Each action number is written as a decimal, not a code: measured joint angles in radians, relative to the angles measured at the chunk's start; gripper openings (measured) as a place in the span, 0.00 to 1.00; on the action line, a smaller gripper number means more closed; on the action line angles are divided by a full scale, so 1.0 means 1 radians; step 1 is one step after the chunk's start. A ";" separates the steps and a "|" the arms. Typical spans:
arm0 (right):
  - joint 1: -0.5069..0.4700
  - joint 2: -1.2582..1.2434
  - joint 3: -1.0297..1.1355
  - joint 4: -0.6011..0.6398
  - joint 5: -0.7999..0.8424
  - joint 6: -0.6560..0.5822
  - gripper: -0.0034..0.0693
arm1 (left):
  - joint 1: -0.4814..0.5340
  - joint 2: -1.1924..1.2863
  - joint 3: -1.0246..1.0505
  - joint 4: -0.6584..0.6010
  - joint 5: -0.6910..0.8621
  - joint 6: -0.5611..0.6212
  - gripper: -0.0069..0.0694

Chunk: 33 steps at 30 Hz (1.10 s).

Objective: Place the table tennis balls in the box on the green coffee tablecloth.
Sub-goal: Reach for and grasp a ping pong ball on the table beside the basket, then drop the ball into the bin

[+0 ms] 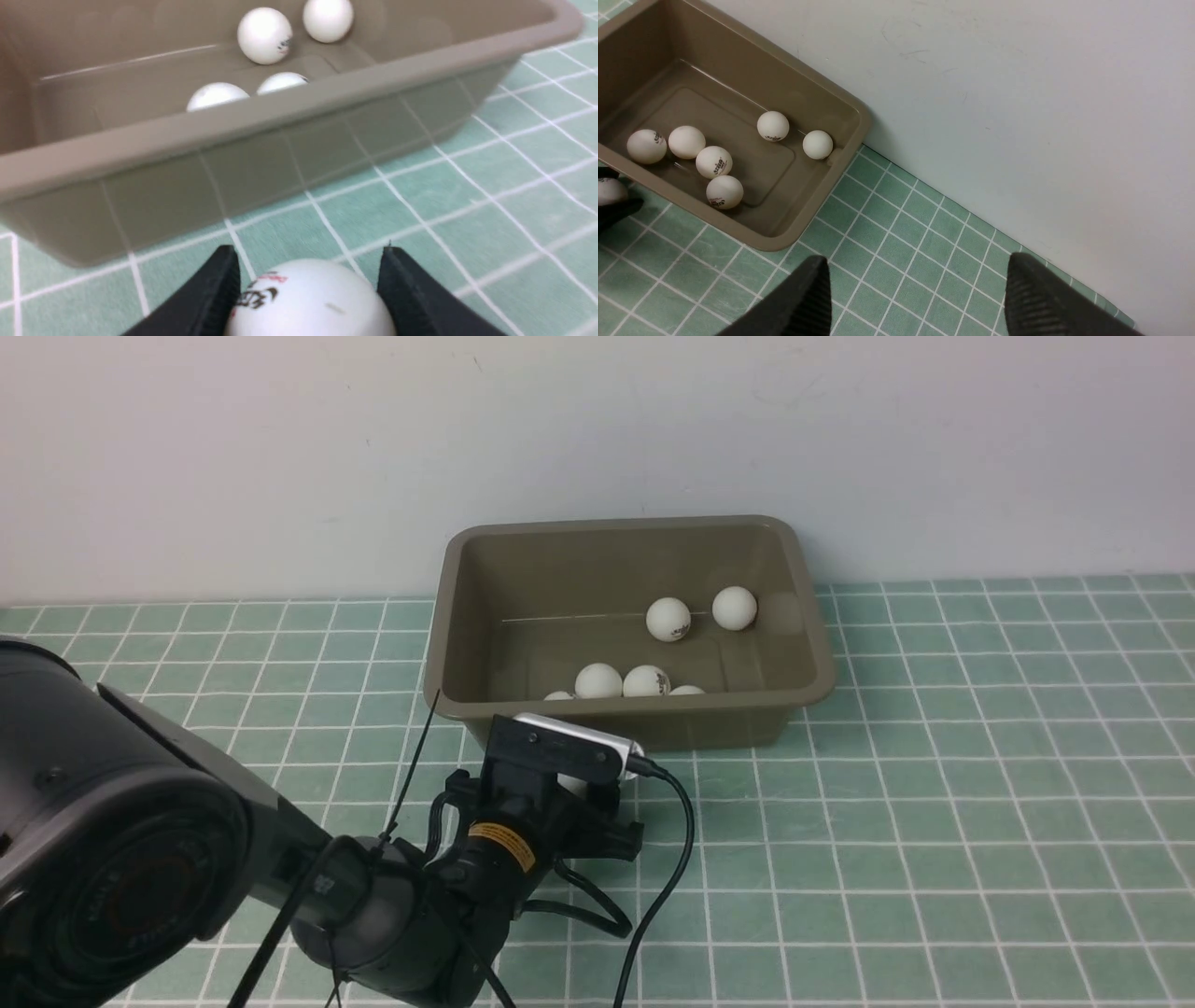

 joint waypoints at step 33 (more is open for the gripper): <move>0.000 0.000 0.000 -0.003 0.000 0.000 0.68 | 0.170 -0.048 -0.716 0.050 0.869 0.037 0.54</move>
